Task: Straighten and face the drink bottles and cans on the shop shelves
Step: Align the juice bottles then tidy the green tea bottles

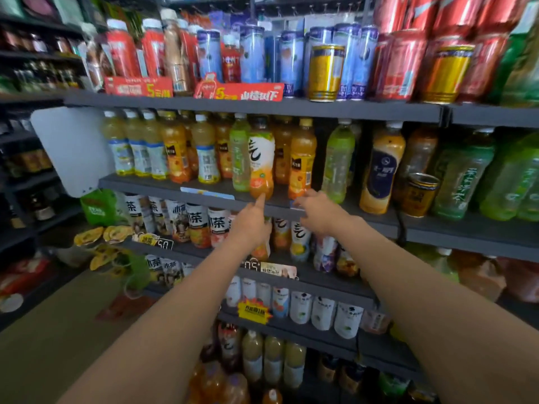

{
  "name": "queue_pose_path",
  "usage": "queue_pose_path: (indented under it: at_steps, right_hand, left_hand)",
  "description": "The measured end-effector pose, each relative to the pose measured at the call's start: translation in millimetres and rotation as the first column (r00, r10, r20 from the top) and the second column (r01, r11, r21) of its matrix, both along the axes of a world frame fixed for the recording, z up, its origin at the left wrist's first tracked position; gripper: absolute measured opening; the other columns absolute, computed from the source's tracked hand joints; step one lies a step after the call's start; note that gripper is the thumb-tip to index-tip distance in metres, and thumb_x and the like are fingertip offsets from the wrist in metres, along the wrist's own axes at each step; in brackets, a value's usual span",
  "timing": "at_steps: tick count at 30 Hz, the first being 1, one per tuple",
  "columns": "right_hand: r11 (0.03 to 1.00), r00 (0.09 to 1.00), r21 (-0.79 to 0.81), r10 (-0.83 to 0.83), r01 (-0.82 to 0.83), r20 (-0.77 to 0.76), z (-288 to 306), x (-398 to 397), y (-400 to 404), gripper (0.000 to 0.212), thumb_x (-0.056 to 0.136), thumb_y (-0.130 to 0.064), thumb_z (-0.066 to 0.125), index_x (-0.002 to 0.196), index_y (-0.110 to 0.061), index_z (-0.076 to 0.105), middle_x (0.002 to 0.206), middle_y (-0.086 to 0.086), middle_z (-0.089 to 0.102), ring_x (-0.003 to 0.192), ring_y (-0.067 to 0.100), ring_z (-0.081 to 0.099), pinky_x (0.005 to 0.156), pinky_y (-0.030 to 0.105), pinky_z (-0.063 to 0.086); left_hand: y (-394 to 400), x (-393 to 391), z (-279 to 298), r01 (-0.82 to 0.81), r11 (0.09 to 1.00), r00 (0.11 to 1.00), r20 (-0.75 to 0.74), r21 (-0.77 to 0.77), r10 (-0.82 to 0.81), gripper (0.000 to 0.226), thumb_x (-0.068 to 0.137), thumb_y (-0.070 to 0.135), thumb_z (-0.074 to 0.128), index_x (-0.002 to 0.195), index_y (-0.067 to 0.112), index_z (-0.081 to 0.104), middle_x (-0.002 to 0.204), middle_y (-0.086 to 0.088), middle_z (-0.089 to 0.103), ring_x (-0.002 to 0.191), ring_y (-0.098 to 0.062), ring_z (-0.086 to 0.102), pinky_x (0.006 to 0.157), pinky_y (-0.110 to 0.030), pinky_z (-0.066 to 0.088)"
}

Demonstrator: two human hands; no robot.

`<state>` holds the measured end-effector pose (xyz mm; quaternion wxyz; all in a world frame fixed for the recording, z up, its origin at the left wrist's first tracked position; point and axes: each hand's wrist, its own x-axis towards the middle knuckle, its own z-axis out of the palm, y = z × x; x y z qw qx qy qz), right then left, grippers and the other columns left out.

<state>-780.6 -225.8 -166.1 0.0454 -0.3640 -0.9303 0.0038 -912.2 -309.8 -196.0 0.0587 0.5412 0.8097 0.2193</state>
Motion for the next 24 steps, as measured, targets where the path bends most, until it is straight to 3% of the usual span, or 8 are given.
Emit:
queue_pose_path:
  at_steps: [3, 6, 10, 16, 20, 24]
  right_hand:
    - [0.997, 0.996, 0.04, -0.063, 0.066, -0.059, 18, -13, 8, 0.042, 0.094, -0.02, 0.049, 0.135, -0.014, 0.044, 0.14, 0.015, 0.034, 0.127, 0.036, 0.034, 0.105, 0.04, 0.032]
    - [0.992, 0.968, -0.042, -0.123, 0.117, -0.22, 31, -27, 20, 0.043, 0.091, -0.017, 0.051, 0.133, -0.012, 0.046, 0.134, 0.018, 0.042, 0.123, 0.035, 0.042, 0.104, 0.037, 0.036]
    - [0.988, 0.92, -0.106, -0.142, 0.111, -0.365, 45, -56, 36, 0.047, 0.091, -0.017, 0.054, 0.136, -0.007, 0.044, 0.133, 0.015, 0.052, 0.124, 0.03, 0.048, 0.1, 0.035, 0.04]
    - [0.962, 0.794, -0.247, -0.238, 0.114, -0.56, 51, -112, 55, 0.055, 0.088, -0.026, 0.062, 0.132, -0.001, 0.04, 0.13, 0.018, 0.053, 0.12, 0.033, 0.051, 0.094, 0.039, 0.045]
    - [0.93, 0.739, -0.326, -0.339, 0.169, -0.582, 50, -145, 60, 0.073, 0.083, -0.032, 0.068, 0.136, 0.001, 0.03, 0.135, 0.019, 0.047, 0.124, 0.034, 0.047, 0.097, 0.039, 0.044]
    - [0.887, 0.677, -0.365, -0.455, 0.284, -0.579, 49, -162, 67, 0.083, 0.081, -0.043, 0.068, 0.139, -0.001, 0.026, 0.136, 0.018, 0.046, 0.123, 0.034, 0.049, 0.095, 0.041, 0.046]
  left_hand:
    - [11, -20, 15, 0.017, 0.997, 1.0, 0.021, 0.071, -0.019, 0.069, 0.093, 0.016, 0.049, 0.15, 0.02, 0.01, 0.147, -0.014, 0.029, 0.118, -0.035, 0.049, 0.095, -0.045, 0.046]
    - [23, -33, 24, -0.022, 0.987, 0.998, 0.064, 0.159, 0.011, 0.062, 0.092, 0.015, 0.049, 0.148, 0.018, 0.021, 0.146, -0.013, 0.03, 0.124, -0.034, 0.044, 0.099, -0.045, 0.042]
    - [41, -46, 32, -0.058, 0.98, 0.993, 0.112, 0.191, 0.037, 0.063, 0.092, 0.016, 0.051, 0.147, 0.018, 0.021, 0.148, -0.012, 0.029, 0.131, -0.031, 0.038, 0.105, -0.043, 0.038]
    - [59, -90, 36, -0.13, 0.968, 0.978, 0.191, 0.216, 0.089, 0.06, 0.089, 0.023, 0.057, 0.142, 0.016, 0.03, 0.131, -0.012, 0.051, 0.118, -0.031, 0.051, 0.095, -0.044, 0.046]
    - [61, -118, 40, -0.126, 0.962, 0.968, 0.24, 0.244, 0.065, 0.056, 0.089, 0.022, 0.056, 0.139, 0.016, 0.032, 0.119, -0.009, 0.062, 0.104, -0.028, 0.061, 0.088, -0.042, 0.051]
    - [72, -134, 39, -0.057, 0.959, 0.959, 0.283, 0.277, -0.025, 0.058, 0.088, 0.017, 0.058, 0.14, 0.013, 0.031, 0.115, -0.008, 0.063, 0.108, -0.026, 0.059, 0.09, -0.036, 0.049]
